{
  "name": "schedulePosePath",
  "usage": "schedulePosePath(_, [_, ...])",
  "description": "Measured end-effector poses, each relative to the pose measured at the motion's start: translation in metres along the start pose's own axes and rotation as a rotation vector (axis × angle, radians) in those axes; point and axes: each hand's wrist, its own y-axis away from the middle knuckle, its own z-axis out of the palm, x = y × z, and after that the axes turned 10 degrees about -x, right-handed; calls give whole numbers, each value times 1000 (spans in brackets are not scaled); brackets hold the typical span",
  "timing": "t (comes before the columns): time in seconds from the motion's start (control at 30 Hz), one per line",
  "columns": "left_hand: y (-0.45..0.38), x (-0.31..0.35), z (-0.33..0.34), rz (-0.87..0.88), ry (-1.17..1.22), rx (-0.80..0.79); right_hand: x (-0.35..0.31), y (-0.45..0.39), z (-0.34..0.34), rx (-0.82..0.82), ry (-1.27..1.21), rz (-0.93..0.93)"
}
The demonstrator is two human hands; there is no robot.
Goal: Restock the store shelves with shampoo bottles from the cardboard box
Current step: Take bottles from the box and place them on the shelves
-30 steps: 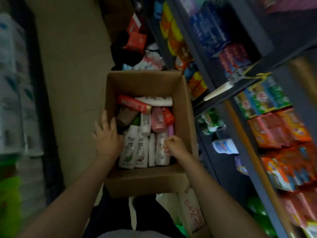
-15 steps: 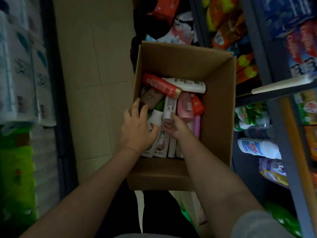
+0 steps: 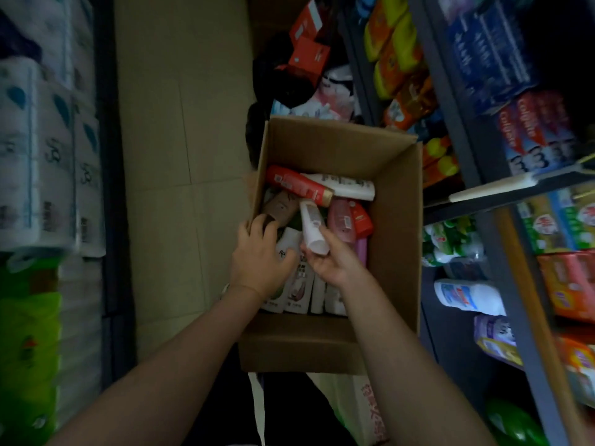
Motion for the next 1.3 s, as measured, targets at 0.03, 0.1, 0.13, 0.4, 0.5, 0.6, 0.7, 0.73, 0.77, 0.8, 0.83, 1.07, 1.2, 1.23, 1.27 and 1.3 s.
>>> schedulePosePath(0.03, [2,0,-5,-5,55,-6,0,19,-1,-41,20,12])
schedulePosePath(0.1, [8,9,-15,24,140,40,-4,61,-3,-142,30,13])
schedulePosePath(0.13, [11,18,-22,35,218,76,-8,83,-4,-211,24,3])
schedulePosePath(0.4, [82,182,-166,363,1667,-582,-56,224,2,-941,91,-109])
schedulePosePath(0.5, [105,229,-198,559,1437,-367,-78,276,10,-695,368,-325])
schedulePosePath(0.6, [129,275,-224,714,1154,-212,-95,335,18,-459,659,-783])
schedulePosePath(0.7, [160,328,-240,866,1008,-247,-117,394,20,-153,989,-1210])
schedulePosePath(0.73, [172,346,-244,911,969,-265,-127,411,17,-26,1043,-1333])
schedulePosePath(0.77, [179,367,-247,942,935,-277,-137,430,14,99,1074,-1434])
schedulePosePath(0.8, [190,387,-252,977,915,-293,-147,450,10,208,1086,-1509])
schedulePosePath(0.83, [199,406,-257,989,935,-312,-158,470,5,302,1089,-1561])
schedulePosePath(1.07, [208,502,-269,1175,717,-229,-217,576,-36,679,1009,-1798])
schedulePosePath(1.2, [190,540,-255,1282,134,-42,-245,602,-46,752,985,-1762])
schedulePosePath(1.23, [185,544,-253,1230,-1,-20,-252,607,-48,791,1049,-1754])
schedulePosePath(1.27, [179,545,-250,1189,-88,1,-258,610,-49,826,1102,-1727])
schedulePosePath(1.3, [174,546,-247,1173,-135,28,-265,612,-49,853,1127,-1677])
